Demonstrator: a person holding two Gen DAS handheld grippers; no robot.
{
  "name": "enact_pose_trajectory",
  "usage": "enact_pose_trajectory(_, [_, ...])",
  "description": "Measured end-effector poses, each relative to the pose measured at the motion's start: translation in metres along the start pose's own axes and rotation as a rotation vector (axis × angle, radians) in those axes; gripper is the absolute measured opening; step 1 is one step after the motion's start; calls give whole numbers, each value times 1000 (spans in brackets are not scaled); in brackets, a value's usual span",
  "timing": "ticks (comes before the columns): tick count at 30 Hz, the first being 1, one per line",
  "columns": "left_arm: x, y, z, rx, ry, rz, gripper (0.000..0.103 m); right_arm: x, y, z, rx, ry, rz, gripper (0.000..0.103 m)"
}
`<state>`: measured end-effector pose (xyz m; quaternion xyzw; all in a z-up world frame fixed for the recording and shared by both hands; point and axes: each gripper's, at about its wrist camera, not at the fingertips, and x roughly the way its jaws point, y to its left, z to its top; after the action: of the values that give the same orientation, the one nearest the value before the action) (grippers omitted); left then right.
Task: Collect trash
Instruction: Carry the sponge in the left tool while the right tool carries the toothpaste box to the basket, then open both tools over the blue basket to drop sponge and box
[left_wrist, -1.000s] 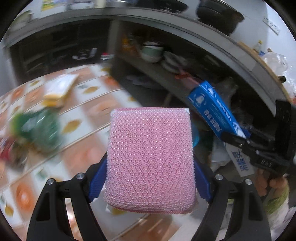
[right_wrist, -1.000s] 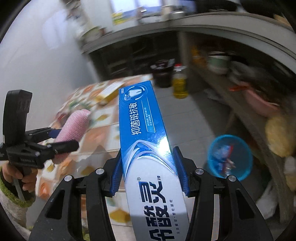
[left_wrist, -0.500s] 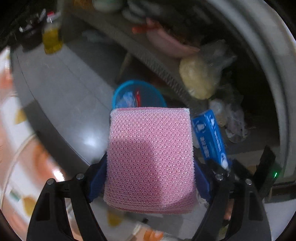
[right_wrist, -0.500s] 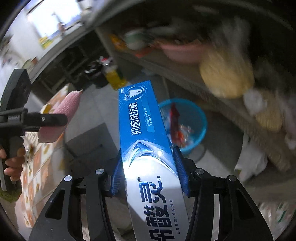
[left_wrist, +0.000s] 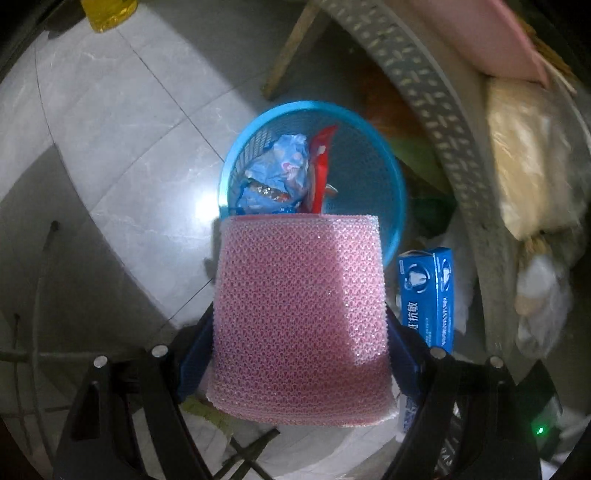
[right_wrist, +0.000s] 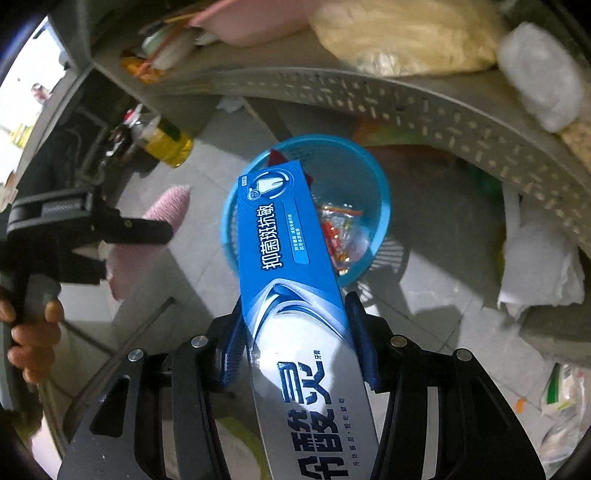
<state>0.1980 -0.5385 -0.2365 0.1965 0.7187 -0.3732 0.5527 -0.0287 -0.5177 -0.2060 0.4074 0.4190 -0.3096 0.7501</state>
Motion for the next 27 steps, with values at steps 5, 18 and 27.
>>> enact_pose_trajectory(5, [16, -9, 25, -34, -17, -16, 82, 33, 6, 29, 25, -5, -38, 55])
enact_pose_trajectory(18, [-25, -9, 16, -22, -120, -97, 93, 24, 10, 16, -46, -76, -95, 75])
enact_pose_trajectory(27, [-90, -14, -35, 57, -192, -171, 93, -27, 18, -20, -117, -148, -93, 75])
